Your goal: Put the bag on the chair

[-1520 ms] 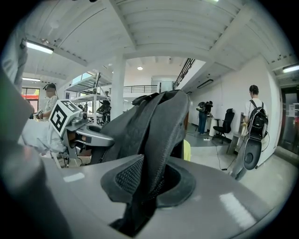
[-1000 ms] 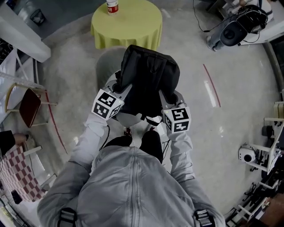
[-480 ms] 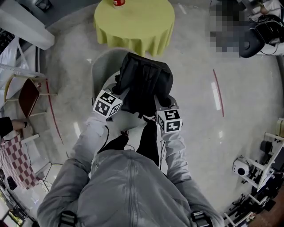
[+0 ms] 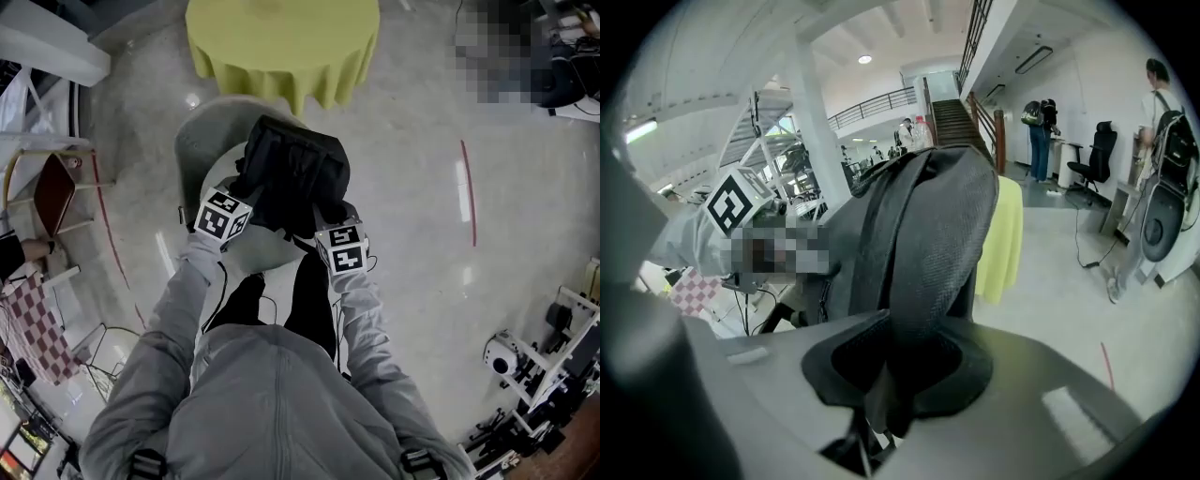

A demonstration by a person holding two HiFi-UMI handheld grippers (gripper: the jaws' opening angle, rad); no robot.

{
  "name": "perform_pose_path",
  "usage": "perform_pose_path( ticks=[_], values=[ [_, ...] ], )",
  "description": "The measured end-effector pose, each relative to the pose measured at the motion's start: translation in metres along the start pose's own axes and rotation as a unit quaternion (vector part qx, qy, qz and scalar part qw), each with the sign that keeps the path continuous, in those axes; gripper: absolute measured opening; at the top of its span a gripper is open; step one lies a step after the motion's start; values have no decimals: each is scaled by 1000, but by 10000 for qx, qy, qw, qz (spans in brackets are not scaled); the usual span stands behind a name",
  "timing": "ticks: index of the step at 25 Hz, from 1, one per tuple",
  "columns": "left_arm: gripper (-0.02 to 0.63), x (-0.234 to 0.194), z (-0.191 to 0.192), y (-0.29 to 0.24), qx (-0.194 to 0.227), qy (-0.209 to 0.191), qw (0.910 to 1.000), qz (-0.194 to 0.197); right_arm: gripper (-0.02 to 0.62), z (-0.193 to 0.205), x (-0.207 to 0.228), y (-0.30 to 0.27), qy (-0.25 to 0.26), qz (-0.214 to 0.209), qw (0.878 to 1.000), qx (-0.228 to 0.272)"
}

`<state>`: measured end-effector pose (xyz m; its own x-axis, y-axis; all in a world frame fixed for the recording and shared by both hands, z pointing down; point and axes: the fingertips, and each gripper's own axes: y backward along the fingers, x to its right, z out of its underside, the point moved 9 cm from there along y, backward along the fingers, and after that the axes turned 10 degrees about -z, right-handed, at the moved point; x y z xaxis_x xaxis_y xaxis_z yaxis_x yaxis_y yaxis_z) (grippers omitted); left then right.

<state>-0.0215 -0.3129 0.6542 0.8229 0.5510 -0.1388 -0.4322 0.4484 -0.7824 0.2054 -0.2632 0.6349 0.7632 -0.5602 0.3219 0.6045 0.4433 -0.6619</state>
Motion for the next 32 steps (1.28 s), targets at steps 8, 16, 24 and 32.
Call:
perform_pose_path(
  ticks=[8, 16, 24, 32],
  values=[
    [44, -14, 14, -36, -375, 145, 9992, -72, 66, 21, 25, -38, -141, -131, 9989, -426],
    [54, -28, 16, -63, -556, 335, 9977, -218, 72, 21, 40, -59, -416, -132, 9979, -479],
    [85, -40, 18, -79, -683, 336, 9967, -285, 143, 23, 54, -68, -560, -22, 9969, -560],
    [166, -49, 33, -65, -697, 304, 9960, -463, 207, 33, 49, -44, -809, 186, 9957, -423]
  ],
)
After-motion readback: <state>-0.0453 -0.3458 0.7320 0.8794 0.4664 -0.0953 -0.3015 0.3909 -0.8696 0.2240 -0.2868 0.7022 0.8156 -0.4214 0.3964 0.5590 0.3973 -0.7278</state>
